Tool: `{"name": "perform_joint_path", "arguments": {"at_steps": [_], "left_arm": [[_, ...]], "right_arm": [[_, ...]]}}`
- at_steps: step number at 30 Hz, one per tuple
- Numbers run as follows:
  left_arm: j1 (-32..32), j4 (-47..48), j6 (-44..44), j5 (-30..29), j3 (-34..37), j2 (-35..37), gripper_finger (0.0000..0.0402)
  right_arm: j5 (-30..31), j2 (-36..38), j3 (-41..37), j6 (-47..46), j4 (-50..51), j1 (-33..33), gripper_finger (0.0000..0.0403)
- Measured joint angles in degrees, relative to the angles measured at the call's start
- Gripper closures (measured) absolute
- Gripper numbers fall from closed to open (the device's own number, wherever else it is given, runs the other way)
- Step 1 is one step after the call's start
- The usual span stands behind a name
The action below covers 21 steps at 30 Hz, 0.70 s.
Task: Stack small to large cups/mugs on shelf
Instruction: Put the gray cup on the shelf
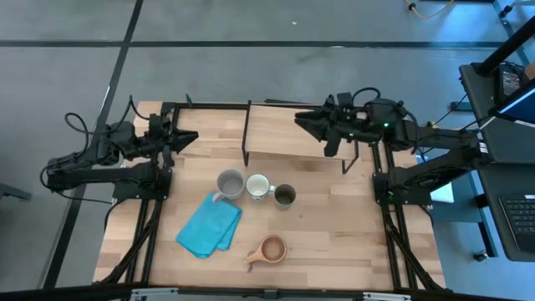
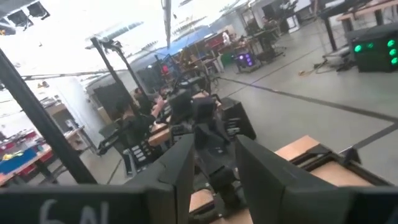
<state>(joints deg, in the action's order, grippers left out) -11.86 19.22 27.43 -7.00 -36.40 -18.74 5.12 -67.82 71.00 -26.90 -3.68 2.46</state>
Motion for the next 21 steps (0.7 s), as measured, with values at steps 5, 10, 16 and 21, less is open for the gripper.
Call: {"name": "perform_joint_path", "arguments": {"at_steps": [5, 10, 16, 21], "left_arm": [[0.0, 0.4, -0.5, 0.8, 0.1, 0.0, 0.0355], [0.0, -0.1, 1.4, 0.9, 0.3, 0.0, 0.0355], [0.0, -0.2, 0.6, 0.9, 0.3, -0.1, 0.0355], [0.0, 2.4, 0.6, 0.9, 0.3, -0.1, 0.0355]], "right_arm": [[-0.4, -2.5, 0.1, -3.6, -3.4, 0.0, 0.0283], [-2.7, -4.9, 3.4, -1.1, 0.5, 0.0, 0.0283], [4.7, -11.4, 19.2, 3.8, 29.4, -0.4, 0.0283], [5.8, -19.0, 33.2, 0.0, 52.1, -0.1, 0.0283]]}}
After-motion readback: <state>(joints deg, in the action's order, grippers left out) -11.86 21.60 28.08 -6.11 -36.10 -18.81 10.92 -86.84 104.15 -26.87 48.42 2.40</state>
